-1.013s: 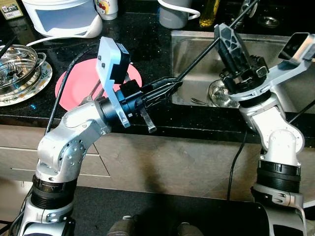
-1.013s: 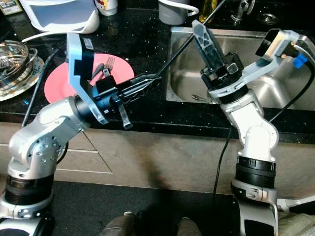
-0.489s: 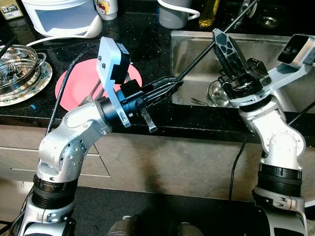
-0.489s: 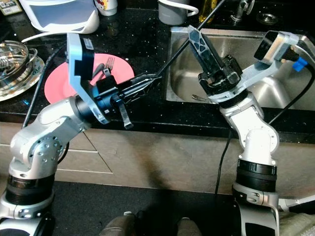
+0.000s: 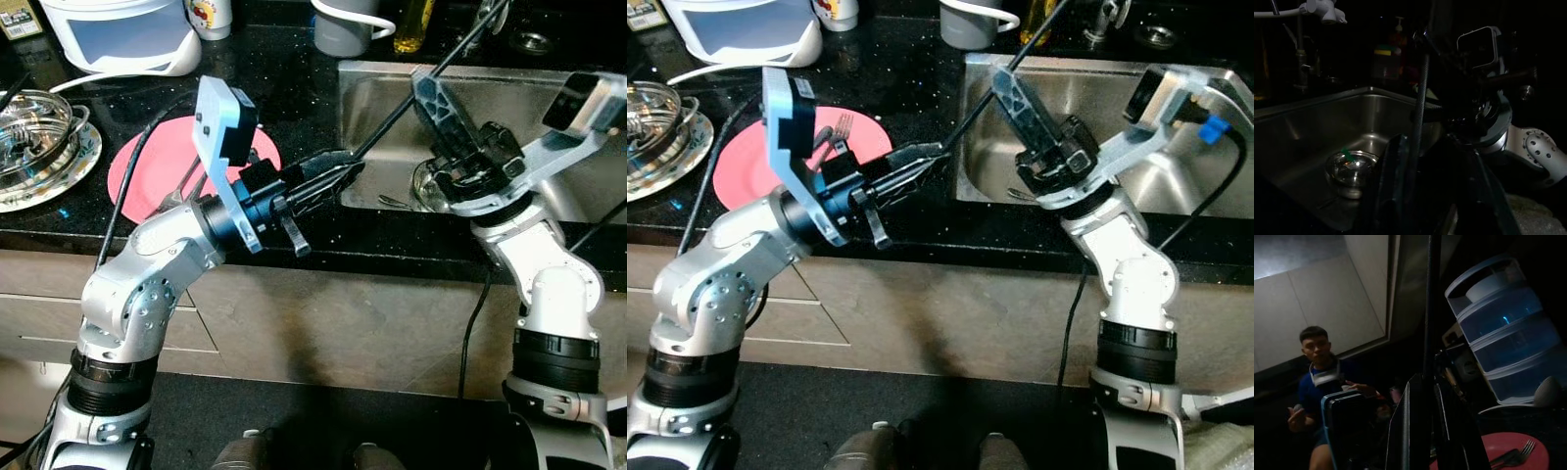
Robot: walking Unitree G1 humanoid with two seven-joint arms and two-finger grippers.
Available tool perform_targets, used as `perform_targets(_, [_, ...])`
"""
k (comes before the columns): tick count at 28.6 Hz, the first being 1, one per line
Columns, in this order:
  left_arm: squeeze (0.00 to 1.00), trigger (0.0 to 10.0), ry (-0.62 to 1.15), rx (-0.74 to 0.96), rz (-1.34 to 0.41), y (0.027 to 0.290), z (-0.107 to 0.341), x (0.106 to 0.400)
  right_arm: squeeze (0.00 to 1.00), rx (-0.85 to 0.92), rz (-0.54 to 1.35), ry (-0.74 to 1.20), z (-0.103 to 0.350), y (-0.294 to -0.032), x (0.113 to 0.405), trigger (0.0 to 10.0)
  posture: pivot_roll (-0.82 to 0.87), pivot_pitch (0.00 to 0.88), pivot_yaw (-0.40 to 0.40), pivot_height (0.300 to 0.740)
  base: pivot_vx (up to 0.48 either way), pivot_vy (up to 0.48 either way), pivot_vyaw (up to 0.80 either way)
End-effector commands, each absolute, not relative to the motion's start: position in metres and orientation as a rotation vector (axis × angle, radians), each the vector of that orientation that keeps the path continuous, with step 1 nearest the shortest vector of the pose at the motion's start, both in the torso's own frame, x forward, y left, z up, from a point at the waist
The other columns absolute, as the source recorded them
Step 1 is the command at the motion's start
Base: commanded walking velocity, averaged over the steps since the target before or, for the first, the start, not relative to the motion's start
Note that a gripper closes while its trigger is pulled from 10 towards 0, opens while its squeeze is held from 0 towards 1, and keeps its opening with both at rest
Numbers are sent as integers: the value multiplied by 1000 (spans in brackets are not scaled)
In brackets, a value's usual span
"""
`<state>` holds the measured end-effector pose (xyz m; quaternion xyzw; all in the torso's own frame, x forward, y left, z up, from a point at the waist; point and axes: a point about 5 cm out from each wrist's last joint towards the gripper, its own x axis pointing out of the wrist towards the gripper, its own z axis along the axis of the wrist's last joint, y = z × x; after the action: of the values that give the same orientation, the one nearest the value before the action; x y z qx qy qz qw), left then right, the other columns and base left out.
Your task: Kitchen organization
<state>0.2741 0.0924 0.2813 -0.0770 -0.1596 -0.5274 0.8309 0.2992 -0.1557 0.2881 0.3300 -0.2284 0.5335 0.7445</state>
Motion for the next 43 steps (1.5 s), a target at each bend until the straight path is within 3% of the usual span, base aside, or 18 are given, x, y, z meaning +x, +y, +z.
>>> perform_targets(1, [1000,10000,-365,-173,-1129,92,285,270,0,709,1160,-508,291,-156,301,0,9,130,-21,740,0,0,0])
perform_targets(8, [1000,10000,-376,-163,-1107,98,287,268,0,711,900,-566,301,-169,327,0,15,128,-25,740,0,0,0])
perform_targets(9, [420,10000,-374,-167,-1096,99,286,268,0,692,856,-572,303,-170,331,0,14,128,-26,740,0,0,0])
perform_targets(11, [420,10000,-373,-169,-1088,99,286,268,0,678,828,-575,304,-171,334,0,14,128,-26,740,0,0,0])
perform_targets(12, [0,10000,-372,-166,-1081,100,286,268,0,663,811,-575,305,-172,336,0,14,129,-26,740,0,0,0])
perform_targets(19, [0,10000,-377,-151,-946,118,286,274,0,531,599,-516,307,-172,367,0,30,127,-42,740,0,0,0])
perform_targets(20, [0,10000,-369,-144,-886,125,286,279,0,399,498,-463,300,-171,378,5451,33,127,-44,740,0,0,0])
perform_targets(21, [0,10000,-369,-144,-886,125,286,279,0,399,498,-463,300,-171,378,5451,33,127,-44,740,0,0,0])
perform_targets(22, [0,10000,-355,-129,-842,130,285,283,0,310,449,-436,296,-169,383,10000,36,127,-45,740,0,0,0])
perform_targets(28, [0,10000,-358,-120,-797,134,288,286,0,179,359,-384,291,-165,394,10000,40,127,-49,740,0,0,-481])
perform_targets(37, [0,10000,-387,-106,-782,131,297,285,0,-25,387,-404,289,-147,398,10000,37,129,-55,740,0,0,-246])
perform_targets(39, [0,10000,-389,-103,-772,132,299,286,0,-212,377,-362,280,-136,401,10000,36,133,-55,740,0,0,0])
perform_targets(43, [0,10000,-388,-99,-770,131,299,286,0,-393,363,-319,268,-125,404,10000,37,136,-56,740,0,0,0])
